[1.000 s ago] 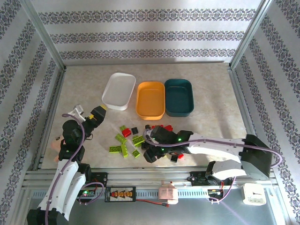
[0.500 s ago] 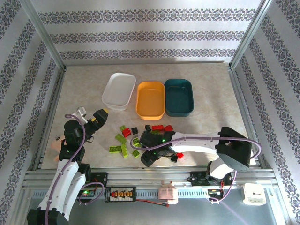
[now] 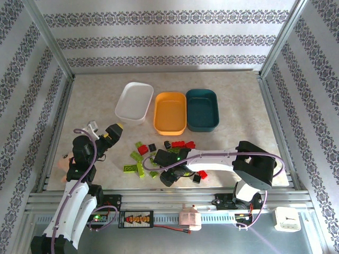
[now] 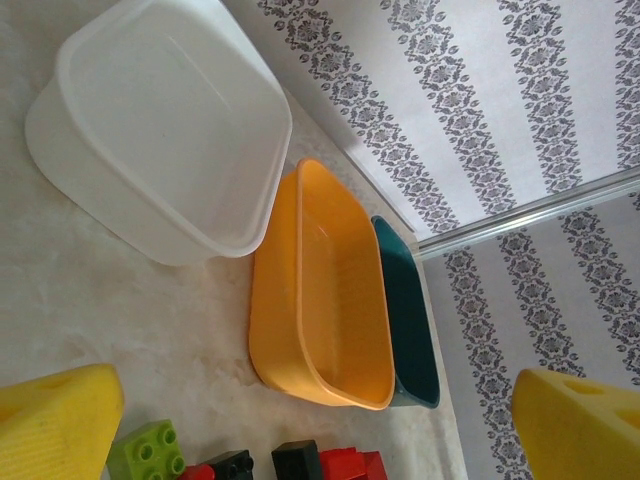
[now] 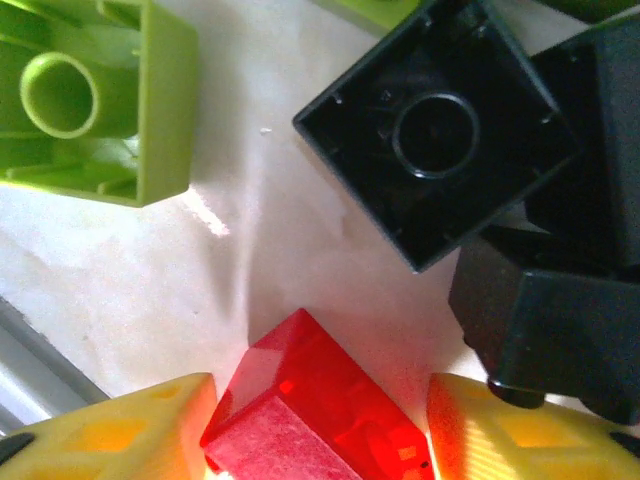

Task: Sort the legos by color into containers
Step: Pick up the lego from the bottom-center of the table.

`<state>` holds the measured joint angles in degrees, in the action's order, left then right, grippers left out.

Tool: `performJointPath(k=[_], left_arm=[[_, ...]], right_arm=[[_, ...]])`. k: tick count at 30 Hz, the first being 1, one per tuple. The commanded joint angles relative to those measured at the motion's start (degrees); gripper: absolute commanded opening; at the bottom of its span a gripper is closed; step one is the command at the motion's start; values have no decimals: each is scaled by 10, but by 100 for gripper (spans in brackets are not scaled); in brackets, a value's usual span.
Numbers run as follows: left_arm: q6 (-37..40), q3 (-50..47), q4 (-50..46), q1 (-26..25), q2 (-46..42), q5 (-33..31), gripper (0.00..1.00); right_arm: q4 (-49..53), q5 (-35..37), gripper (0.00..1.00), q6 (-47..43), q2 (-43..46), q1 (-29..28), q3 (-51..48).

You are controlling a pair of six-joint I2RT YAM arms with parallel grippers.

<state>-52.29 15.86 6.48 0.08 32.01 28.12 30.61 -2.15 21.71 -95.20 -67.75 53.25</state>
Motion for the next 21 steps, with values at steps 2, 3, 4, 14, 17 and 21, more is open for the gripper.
performJointPath(k=[2, 3, 4, 14, 17, 21], left_arm=[[23, 14, -18, -2, 1, 11, 99], [24, 15, -18, -3, 3, 12, 99], [23, 16, -18, -3, 5, 13, 99], [34, 40, -32, -20, 42, 23, 99], [41, 49, -40, -30, 48, 21, 99], [61, 65, -69, -54, 58, 0, 98]], right_arm=[[0, 6, 45, -6, 12, -6, -2], [-4, 5, 41, -5, 21, -6, -6], [-9, 4, 38, -5, 28, -7, -10], [-46, -26, 17, 18, 130, 28, -43], [-44, -26, 16, 18, 178, 65, -47], [-43, -14, 15, -6, 245, 183, -37]])
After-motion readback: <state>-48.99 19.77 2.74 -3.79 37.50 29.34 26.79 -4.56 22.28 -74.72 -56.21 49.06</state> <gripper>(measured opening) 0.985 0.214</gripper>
